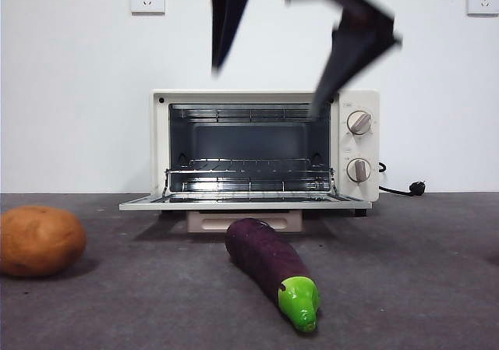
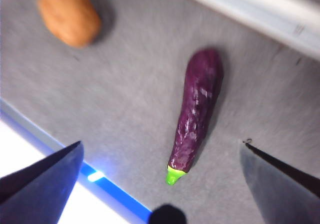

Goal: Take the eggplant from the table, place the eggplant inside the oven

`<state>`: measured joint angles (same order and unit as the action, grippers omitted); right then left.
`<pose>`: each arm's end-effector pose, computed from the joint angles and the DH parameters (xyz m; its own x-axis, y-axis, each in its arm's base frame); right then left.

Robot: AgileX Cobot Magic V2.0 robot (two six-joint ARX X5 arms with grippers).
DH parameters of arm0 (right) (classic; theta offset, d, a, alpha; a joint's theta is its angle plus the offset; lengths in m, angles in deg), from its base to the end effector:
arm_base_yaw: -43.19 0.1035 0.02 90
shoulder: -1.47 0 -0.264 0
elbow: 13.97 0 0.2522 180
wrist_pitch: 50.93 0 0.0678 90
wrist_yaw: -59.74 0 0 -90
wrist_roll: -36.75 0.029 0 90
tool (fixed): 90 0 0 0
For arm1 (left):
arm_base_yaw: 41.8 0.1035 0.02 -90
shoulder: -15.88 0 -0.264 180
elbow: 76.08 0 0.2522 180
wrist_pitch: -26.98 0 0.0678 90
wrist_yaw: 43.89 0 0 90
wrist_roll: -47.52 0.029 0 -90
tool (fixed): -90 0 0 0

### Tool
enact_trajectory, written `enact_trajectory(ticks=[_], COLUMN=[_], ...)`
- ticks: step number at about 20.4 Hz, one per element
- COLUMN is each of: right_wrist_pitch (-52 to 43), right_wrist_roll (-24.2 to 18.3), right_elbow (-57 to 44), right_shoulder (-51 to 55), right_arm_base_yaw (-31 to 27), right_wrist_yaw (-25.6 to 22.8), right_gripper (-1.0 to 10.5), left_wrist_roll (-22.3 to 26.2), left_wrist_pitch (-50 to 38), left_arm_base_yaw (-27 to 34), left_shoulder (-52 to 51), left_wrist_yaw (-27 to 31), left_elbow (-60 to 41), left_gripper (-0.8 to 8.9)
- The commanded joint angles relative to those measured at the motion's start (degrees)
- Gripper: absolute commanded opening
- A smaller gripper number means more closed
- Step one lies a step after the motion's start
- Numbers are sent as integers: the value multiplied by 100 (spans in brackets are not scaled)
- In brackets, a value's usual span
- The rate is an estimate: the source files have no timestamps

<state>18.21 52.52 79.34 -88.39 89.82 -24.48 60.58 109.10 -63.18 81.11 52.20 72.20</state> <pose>0.2114 0.2280 0.2946 0.2081 0.3669 -0.9067 -0.5533 0.8085 0.2002 0.0351 -0.0105 0.5951 0.9645 -0.2637 0.0161 0.2535 0.9410 0.2243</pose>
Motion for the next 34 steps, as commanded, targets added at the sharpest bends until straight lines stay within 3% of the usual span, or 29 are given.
enact_trajectory(ticks=[1,10,21,25,28,32,34], right_wrist_pitch=[-332,-1373,-2238,-2463,-2452,-2455,-2461], right_wrist_roll=[372,872,1434,1582,1578,1552,1539], right_elbow=[-400,-1521,-2448,-2660,-2691,-2691,-2688], right_shoulder=[-188,-492,-492,-492,-492,-492,-492], right_arm_base_yaw=[74,356,442,442,442,442,442], right_wrist_yaw=[-42,-367,-393,-437,-509,-734,-737], right_gripper=[627,627,611,501,205,-14,-12], left_wrist_roll=[68,68,68,68,68,68,66], left_wrist_pitch=[79,142,240,240,254,271,271], left_arm_base_yaw=[-87,-197,-197,-197,-197,-197,-197], left_shoulder=[-20,35,153,162,164,170,190], left_wrist_yaw=[13,13,-7,-9,-9,-9,-9], left_elbow=[-22,-22,-22,-22,-22,-22,-22], left_gripper=[-5,-6,-6,-6,-6,-5,-6])
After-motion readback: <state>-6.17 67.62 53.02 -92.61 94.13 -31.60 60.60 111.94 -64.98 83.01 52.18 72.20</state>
